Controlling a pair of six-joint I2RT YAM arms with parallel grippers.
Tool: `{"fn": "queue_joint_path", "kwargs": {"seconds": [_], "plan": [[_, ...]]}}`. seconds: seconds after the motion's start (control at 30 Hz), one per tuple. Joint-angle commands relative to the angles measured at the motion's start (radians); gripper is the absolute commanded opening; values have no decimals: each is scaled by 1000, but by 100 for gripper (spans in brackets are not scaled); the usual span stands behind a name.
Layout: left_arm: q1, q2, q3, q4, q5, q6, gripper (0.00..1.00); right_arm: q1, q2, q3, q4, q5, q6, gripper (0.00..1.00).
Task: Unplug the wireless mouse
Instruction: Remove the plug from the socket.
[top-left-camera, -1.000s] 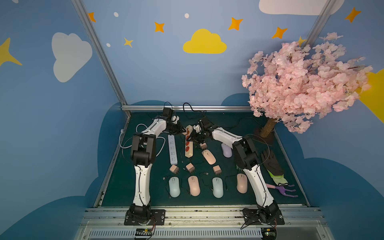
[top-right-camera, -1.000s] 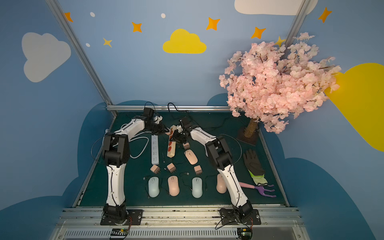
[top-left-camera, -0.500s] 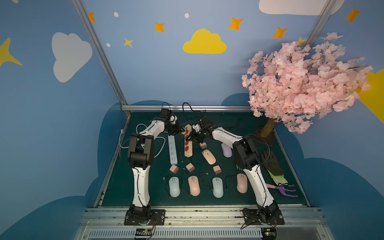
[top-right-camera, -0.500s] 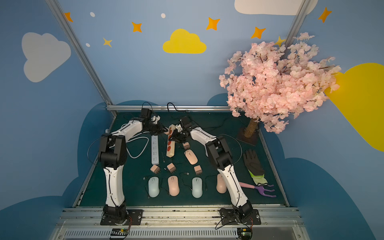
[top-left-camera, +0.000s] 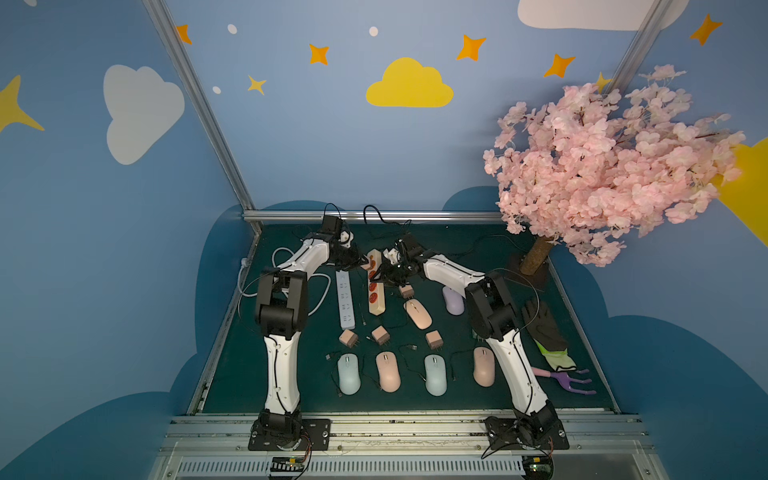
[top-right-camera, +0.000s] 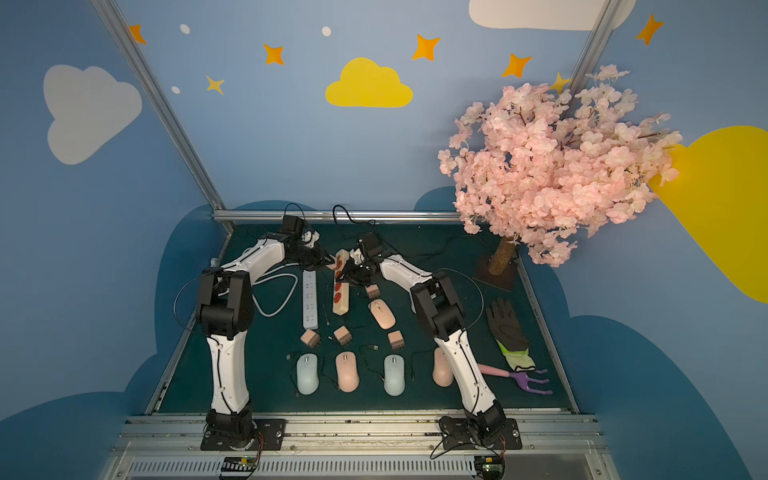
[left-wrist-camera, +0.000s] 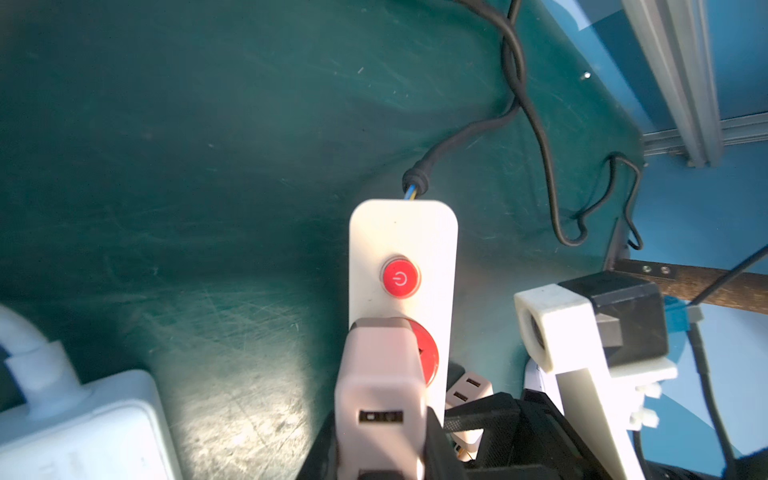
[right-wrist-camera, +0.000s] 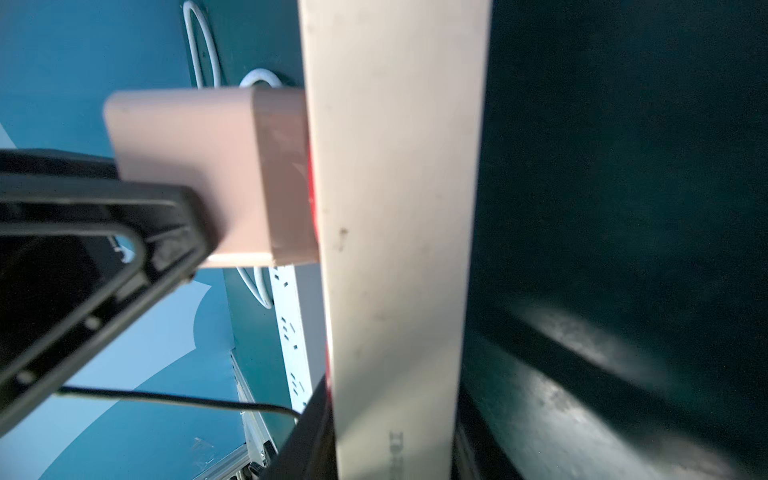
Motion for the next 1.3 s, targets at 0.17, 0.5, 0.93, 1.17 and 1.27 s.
{"fn": "queue_joint_path", "kwargs": {"seconds": [0.17, 0.5, 0.93, 1.17, 1.27], "plan": [[61, -89, -63, 171, 177, -120, 4, -18, 12, 6, -69, 34, 7, 0], [20, -145, -21, 20, -60, 73, 4, -18, 12, 13, -74, 36, 7, 0], [12, -171, -58, 50, -64, 53, 4, -15, 7, 24, -80, 34, -5, 0], [40, -187, -87, 89, -4, 69, 4, -15, 8, 30, -78, 28, -8, 0], [64, -205, -123, 110, -4, 67, 4, -14, 5, 28, -76, 28, -12, 0]]}}
